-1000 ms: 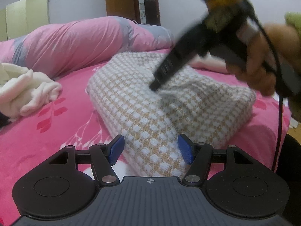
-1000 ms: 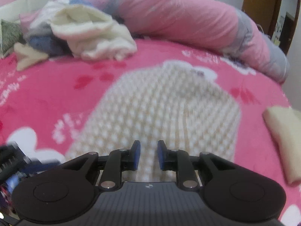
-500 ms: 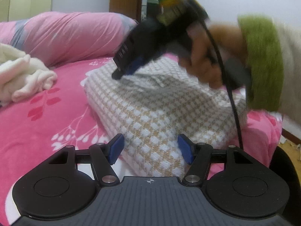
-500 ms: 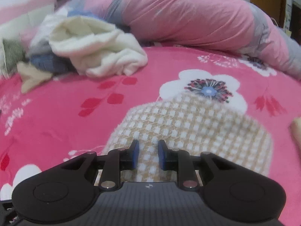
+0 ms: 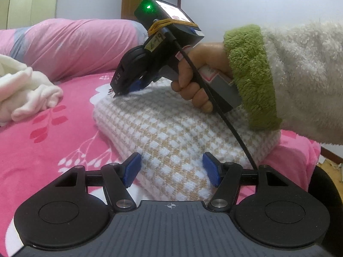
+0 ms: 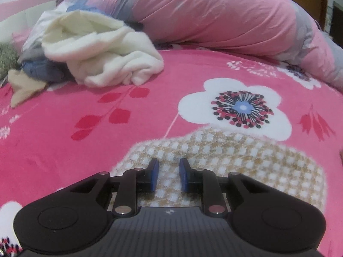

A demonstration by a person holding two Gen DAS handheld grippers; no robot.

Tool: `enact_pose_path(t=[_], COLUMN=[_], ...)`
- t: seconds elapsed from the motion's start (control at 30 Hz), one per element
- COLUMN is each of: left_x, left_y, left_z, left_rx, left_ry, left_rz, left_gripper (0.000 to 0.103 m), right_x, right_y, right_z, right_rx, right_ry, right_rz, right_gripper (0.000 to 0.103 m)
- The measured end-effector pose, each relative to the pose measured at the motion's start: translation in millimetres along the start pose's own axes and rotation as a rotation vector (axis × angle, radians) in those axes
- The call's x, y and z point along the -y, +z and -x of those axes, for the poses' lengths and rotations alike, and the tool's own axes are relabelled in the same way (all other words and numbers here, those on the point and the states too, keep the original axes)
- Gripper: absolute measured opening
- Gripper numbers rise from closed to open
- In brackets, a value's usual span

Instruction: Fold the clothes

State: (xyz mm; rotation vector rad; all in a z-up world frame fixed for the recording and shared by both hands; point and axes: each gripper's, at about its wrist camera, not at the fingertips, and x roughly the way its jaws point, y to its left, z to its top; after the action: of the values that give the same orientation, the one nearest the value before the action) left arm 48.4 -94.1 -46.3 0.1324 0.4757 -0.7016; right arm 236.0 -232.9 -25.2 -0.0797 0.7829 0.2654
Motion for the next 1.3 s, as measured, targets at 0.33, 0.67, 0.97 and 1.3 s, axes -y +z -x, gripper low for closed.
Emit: enact_pose_path(t=[0.33,0.67,0.97,1.3], left_x=[-31.7,-23.7,-146.2,-178.9], left_y=[44.3,54.0,47.1,62.0], left_z=[16.7,-57.7,-86.8,-153.7], left_rx=[0.075,-0.060,-0.045,-0.106], left_ry=[-0.034,-0.020,-0.088,-0.230], left_rz=[0.071,0.014,0.621,0.772], left_gripper=[0.065,0.066,0.068,0.051], right_x=[38.1,78.3,89.8,90.2], right_y=[-4.0,-76.6,-86.4,-89.1], right_z=[94.9,55.3,60.5,60.2], right_rx=[0.155,0.134,0.206,0.211], right_ry=[0.011,0.022,0.071,0.065], right_rz=[-0.103,-0.155,-0.202,-0.221], right_gripper=[0.029,0.028,0.029,0.029])
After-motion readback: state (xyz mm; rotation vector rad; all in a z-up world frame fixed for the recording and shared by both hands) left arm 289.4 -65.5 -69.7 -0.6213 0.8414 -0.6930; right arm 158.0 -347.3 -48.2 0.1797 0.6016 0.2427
